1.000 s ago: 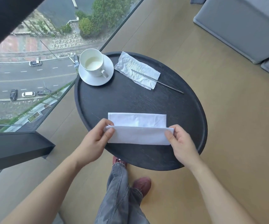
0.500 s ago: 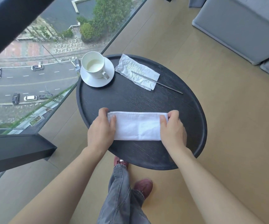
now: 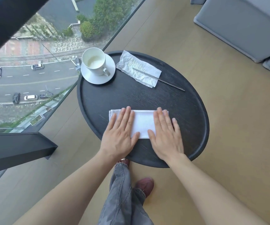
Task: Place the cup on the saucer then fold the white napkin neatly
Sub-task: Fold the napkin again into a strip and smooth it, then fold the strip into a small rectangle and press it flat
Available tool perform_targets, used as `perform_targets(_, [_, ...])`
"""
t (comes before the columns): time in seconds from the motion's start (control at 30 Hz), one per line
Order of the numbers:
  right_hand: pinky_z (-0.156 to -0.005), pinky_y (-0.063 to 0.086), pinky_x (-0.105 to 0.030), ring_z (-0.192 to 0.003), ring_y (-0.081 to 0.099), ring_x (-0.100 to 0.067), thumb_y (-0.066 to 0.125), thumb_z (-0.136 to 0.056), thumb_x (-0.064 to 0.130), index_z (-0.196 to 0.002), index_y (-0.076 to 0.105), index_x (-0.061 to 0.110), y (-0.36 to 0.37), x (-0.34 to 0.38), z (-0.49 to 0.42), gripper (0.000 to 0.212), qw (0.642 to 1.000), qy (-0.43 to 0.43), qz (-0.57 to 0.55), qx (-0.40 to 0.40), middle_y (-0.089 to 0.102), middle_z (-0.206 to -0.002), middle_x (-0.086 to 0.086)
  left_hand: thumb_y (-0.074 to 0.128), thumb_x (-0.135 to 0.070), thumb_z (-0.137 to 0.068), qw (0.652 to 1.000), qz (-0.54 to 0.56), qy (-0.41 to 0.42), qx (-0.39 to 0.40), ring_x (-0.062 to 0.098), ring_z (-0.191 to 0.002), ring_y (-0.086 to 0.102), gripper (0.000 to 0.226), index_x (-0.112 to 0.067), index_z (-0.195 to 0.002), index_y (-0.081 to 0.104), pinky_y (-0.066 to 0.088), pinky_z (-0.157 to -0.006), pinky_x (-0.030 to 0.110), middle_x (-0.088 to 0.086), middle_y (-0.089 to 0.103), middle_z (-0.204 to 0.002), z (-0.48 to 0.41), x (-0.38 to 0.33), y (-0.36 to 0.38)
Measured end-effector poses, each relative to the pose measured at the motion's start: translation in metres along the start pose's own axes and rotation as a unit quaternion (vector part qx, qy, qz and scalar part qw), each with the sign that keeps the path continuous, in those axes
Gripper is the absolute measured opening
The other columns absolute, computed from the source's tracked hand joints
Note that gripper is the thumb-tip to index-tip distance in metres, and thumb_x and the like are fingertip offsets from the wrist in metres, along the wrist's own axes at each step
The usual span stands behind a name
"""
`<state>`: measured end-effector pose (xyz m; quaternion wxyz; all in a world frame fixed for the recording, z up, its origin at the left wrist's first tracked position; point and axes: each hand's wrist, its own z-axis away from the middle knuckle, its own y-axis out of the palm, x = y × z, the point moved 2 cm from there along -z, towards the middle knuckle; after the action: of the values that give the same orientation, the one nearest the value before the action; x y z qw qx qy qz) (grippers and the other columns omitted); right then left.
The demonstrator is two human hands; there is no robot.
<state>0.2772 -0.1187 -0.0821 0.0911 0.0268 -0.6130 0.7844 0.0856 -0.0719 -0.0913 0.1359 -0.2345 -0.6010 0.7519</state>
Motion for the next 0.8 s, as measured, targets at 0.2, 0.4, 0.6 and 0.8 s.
perform_targets(0.2, [-0.118,0.024,-0.049,-0.155,0.008,-0.029,0.039,-0.099,0.055,-0.16,0.014,0.01,-0.018,-0.002,0.005,0.08,0.997,0.071,-0.015,0.007,0.005,-0.17,-0.012,0.034,-0.055,-0.103,0.999,-0.026,-0.014,0.018,0.028,-0.161,0.006,0.081,-0.002,-0.163,0.018,0.006,-0.129,0.051,0.014,0.012,-0.173,0.004,0.004,-0.009])
perform_targets(0.4, [-0.095,0.045,-0.045,-0.114,0.048,-0.038,0.071,-0.089,0.034,-0.144,0.036,-0.001,-0.038,0.006,0.004,0.074,0.967,0.213,-0.135,-0.045,0.045,-0.133,-0.02,0.036,-0.051,-0.104,0.998,-0.016,0.062,0.012,0.025,-0.161,0.007,0.074,-0.011,-0.165,0.019,0.005,-0.129,0.05,0.004,0.012,-0.174,-0.006,-0.003,-0.018])
perform_targets(0.6, [-0.08,0.05,-0.032,-0.099,0.06,-0.028,0.072,-0.09,0.02,-0.129,0.044,0.009,-0.039,-0.009,0.001,0.049,0.894,0.298,-0.334,0.008,0.053,-0.122,-0.013,0.035,-0.054,-0.104,0.998,-0.013,0.051,0.026,0.027,-0.16,0.008,0.075,-0.012,-0.165,0.019,0.007,-0.128,0.053,0.003,0.013,-0.174,-0.007,-0.004,-0.01])
perform_targets(0.8, [-0.065,0.054,-0.034,-0.082,0.066,-0.02,0.066,-0.089,0.02,-0.102,0.058,0.028,-0.055,-0.042,0.009,0.018,0.866,0.274,-0.418,0.03,0.068,-0.088,-0.002,0.039,-0.056,-0.102,0.998,-0.008,0.054,0.014,0.026,-0.16,0.013,0.077,-0.014,-0.164,0.024,0.007,-0.127,0.054,0.001,0.019,-0.173,-0.009,-0.026,-0.007])
